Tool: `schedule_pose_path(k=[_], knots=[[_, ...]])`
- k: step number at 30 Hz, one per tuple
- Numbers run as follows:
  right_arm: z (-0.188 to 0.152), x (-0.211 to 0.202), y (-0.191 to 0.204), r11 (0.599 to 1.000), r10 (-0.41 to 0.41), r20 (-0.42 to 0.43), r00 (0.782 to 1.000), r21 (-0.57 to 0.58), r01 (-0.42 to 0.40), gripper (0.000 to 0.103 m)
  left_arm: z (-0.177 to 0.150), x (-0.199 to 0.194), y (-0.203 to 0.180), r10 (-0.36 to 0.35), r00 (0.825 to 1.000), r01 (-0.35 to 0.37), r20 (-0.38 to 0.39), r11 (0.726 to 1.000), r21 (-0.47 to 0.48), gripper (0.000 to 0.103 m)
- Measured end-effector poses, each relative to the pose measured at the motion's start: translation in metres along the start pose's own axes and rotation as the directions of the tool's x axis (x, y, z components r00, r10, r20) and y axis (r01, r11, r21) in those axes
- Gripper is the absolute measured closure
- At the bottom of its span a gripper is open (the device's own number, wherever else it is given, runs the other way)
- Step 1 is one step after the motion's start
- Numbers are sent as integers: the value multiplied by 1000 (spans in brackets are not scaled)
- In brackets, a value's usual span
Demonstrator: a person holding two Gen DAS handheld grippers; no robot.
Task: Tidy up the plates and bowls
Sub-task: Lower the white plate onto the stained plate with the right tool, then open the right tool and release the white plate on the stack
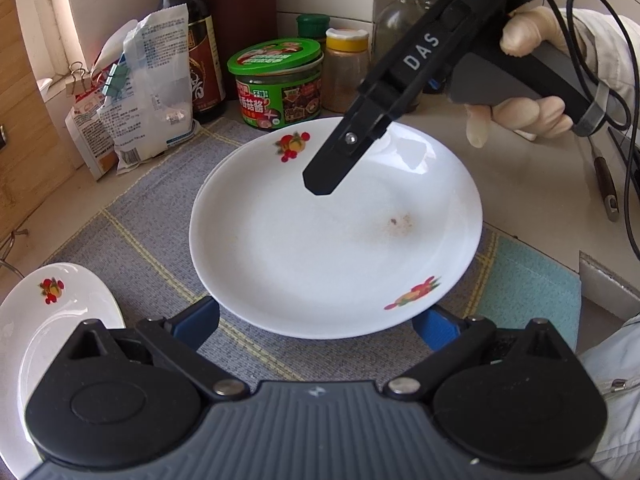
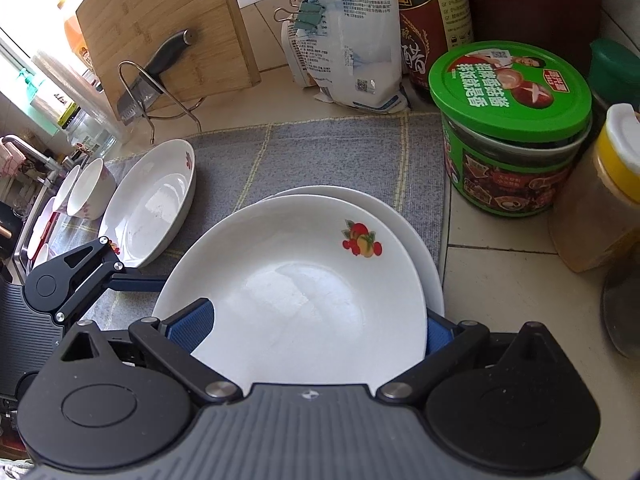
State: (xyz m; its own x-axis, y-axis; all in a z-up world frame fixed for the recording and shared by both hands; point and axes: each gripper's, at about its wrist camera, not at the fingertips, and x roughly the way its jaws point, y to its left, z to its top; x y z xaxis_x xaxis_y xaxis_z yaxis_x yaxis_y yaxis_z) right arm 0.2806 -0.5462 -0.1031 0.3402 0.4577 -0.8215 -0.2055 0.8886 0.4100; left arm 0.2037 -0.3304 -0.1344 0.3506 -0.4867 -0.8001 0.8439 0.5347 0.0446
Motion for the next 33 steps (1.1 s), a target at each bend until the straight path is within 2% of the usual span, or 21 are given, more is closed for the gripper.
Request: schedule_pose_path(k=[14,33], knots=[[-7,-10,3,999,-38,33,999,24,38,0,-2,3,4,-3,1000,3,-1,1000,-8,1],[-9,-13,16,992,-125,19,992,2,125,0,-1,2,1,-15,1000,14,24,1000,14,1]])
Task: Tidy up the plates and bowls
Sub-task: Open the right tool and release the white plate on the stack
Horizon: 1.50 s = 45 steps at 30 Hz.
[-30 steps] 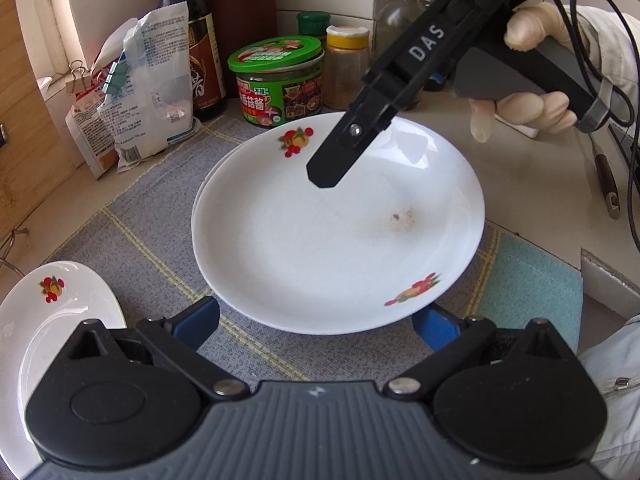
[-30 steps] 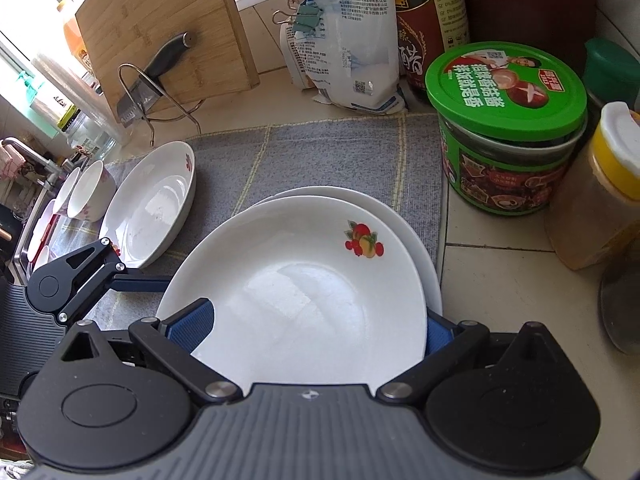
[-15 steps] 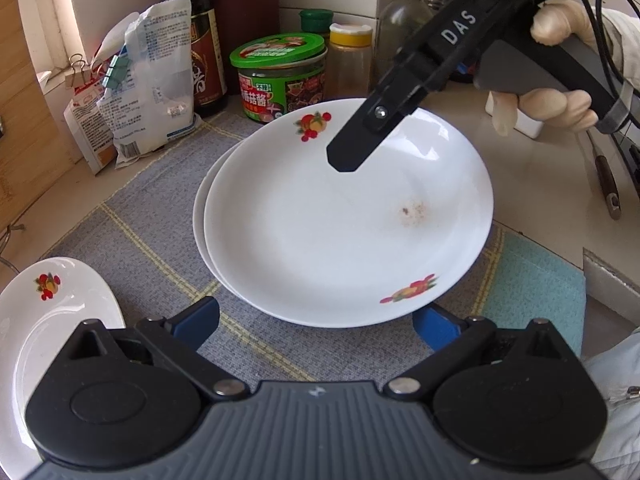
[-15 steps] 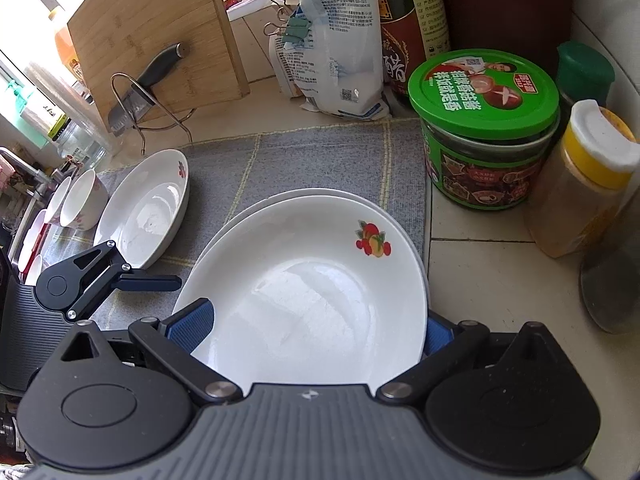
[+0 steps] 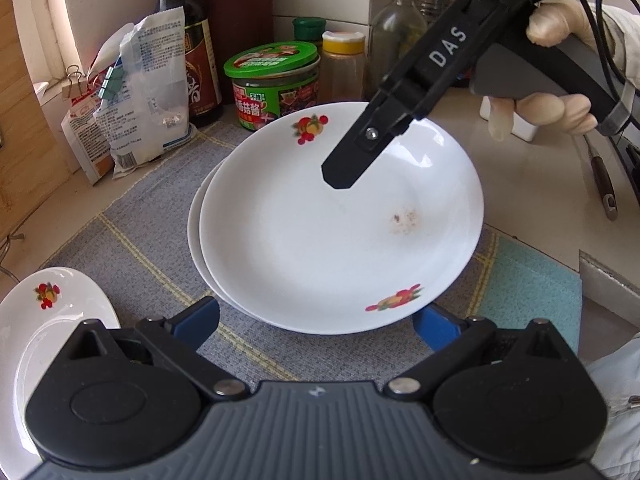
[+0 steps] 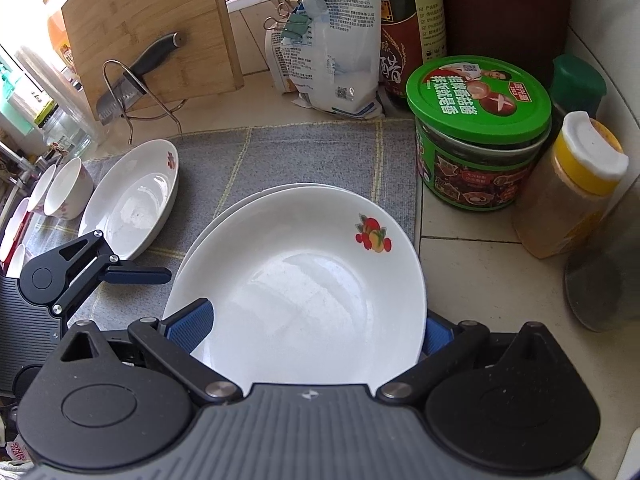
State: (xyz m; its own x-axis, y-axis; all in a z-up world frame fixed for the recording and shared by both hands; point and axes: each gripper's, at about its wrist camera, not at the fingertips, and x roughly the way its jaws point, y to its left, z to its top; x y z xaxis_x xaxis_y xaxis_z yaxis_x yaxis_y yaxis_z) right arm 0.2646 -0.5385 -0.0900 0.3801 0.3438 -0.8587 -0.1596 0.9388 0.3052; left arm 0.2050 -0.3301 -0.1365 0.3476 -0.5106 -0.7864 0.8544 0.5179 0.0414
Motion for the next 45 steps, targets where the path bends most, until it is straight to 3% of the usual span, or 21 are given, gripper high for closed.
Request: schedule_pose_path(k=[9,33,36,41,45], knots=[[0,-3,6,998,-58,-4,998,-27,58,0,1,-1,-3,-4,1000,4,9,1000,-1,1],[-4,-6,11,993,-103,-6,995,-52,102,0,1,-5,-5,4,1000,-4,31,1000,9,1],[-7,-11,17,988,-120,21,993,-98,121,0,2,-20,-7,1,996,-2,94,1000,11,1],[-7,-20,34,963,-175,79,981,-194,187,0,0,-31,-4,37,994,-36,102,999,-12,1],[-7,-24,47,952,-161,114,980,-243,185,0,-9,-41,2,70,991,-60,115,994,-91,1]])
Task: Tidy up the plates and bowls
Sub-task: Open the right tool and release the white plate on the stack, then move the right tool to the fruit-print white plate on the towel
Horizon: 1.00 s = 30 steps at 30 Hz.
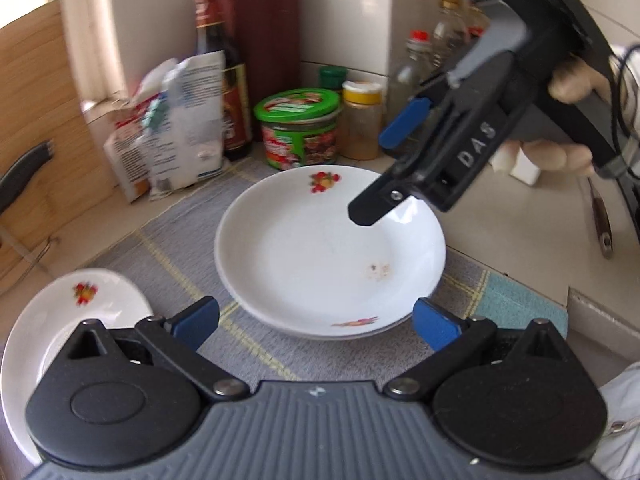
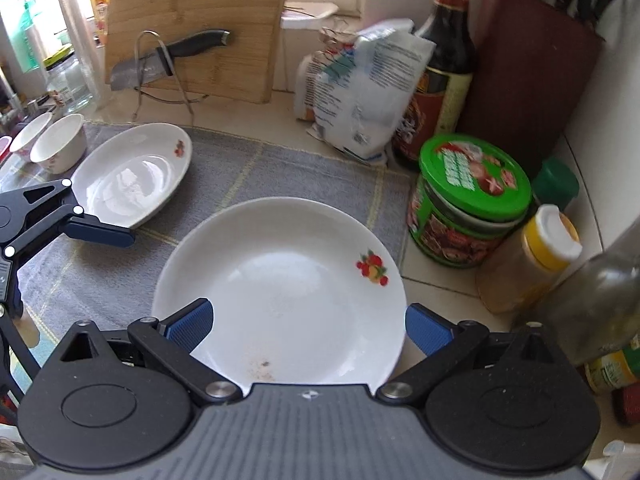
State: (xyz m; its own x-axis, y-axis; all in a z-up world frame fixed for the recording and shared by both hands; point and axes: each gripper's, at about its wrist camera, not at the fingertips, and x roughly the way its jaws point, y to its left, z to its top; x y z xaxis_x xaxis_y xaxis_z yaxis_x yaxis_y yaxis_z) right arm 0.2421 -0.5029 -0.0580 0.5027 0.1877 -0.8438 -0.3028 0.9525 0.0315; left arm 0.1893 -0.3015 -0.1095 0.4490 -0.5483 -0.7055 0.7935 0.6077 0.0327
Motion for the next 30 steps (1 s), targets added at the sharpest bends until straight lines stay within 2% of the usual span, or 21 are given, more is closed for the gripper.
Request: schedule_pose_path(k=[4,8,11,17,20,24,28,30], knots=[[3,3,12,999,20,26,999,-46,-19,0,-6,-9,6,71,997,-71,-1,994,-88,1],[5,8,22,994,53,48,997,-95,-48,0,-11,-20,13,144,989,-140,12,974,-177,1],[4,12,26,991,84,54,995,-109,-78,0,-15,-26,17,213,977,-202,18,948,-246,1],[2,14,37,985,130,90,987,-124,-118,0,-26,-40,27,321,947,-299,-7,875,-381,1],[5,14,45,982,154,110,982,-129,-139,0,-34,-49,32,362,932,-339,-21,848,-407,1],[9,13,61,975,183,141,973,-156,-161,0,-44,-59,47,389,920,-369,-44,824,-431,1],[12,13,82,970,195,178,965,-183,-162,0,-53,-69,64,410,911,-386,-37,820,-422,1],[16,15,92,974,183,177,967,-168,-153,0,-60,-73,73,412,911,-386,-30,824,-415,1]])
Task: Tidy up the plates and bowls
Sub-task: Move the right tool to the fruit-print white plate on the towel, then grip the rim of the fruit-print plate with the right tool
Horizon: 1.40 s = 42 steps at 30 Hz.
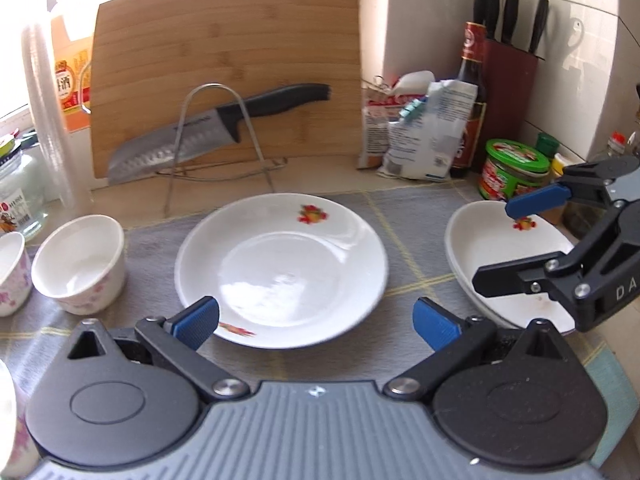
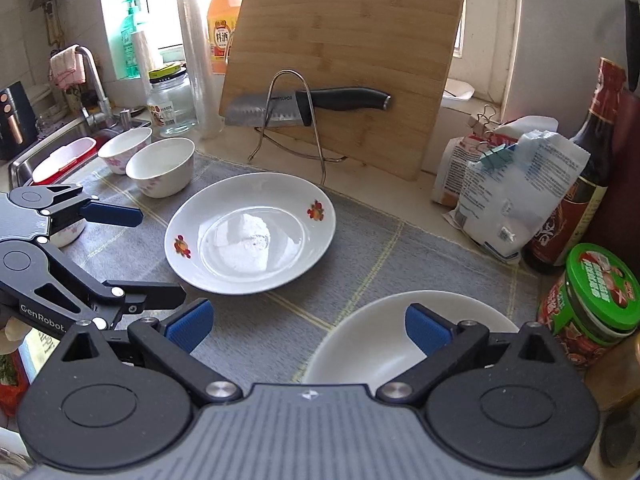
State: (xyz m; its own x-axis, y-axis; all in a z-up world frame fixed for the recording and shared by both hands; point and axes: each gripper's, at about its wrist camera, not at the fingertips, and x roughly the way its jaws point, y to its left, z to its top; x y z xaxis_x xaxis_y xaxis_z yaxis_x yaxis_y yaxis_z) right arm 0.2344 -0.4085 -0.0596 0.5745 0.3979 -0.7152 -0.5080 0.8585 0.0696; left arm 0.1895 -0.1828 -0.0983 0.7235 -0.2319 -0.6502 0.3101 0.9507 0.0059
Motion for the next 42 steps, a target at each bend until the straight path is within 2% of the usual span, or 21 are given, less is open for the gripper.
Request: schedule_pose_path(k=[4,9,12,24,34,42], knots=[[8,11,16,1000,-11,-12,1000,18,11,0,-5,3,24,-2,1000,2,8,1000,19,1],[18,22,26,999,-14,-31,999,44,16,0,-15,15,41,-7,1000,9,-26,998,59,1],[24,31,30,998,-24,-51,998,50,27,0,-22,24,46,-17,998,22,-56,996,82,1],[45,75,28,997,28,-152,988,74,-16,0,-34,61,50,-67,986,86,-154,989,117,0],[57,110,12,993,91,-235,968,96,-70,0,-26,73,52,-111,985,128,-129,982,137,0],[68,139,-1,985,156,-303,940,123,-124,0,-26,75,54,-136,985,152,-105,976,158,0]])
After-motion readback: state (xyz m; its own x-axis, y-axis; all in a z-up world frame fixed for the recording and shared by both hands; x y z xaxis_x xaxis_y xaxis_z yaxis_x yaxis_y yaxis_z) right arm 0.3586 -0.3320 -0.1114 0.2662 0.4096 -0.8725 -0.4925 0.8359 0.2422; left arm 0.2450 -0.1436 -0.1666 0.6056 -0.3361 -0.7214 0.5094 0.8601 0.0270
